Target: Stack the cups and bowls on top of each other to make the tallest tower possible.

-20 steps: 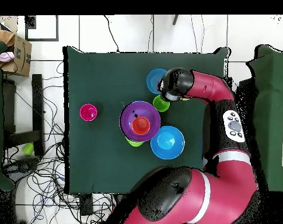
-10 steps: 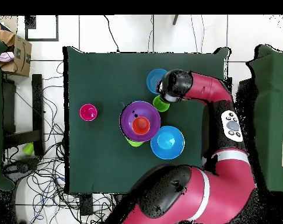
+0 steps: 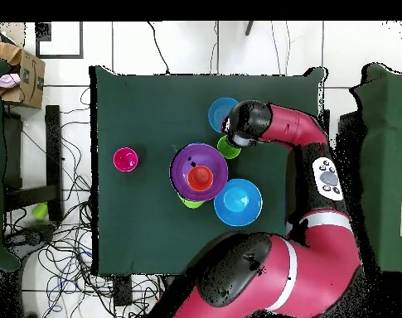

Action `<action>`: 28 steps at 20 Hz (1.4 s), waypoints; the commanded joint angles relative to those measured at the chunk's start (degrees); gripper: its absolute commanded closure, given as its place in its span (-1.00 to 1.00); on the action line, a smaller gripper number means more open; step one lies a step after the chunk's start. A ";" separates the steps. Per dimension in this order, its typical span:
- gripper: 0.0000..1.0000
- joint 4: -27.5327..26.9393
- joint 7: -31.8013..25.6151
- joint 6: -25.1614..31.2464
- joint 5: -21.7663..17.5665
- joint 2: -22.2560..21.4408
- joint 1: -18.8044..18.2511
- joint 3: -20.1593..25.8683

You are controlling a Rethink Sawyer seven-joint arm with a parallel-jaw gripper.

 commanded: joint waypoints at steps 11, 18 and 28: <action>-1.00 -2.56 -10.16 0.41 -5.06 2.69 1.75 3.30; -1.00 -4.16 -10.48 1.31 -4.99 3.68 2.02 3.35; -1.00 -4.99 -9.71 0.93 -4.87 4.64 2.41 3.06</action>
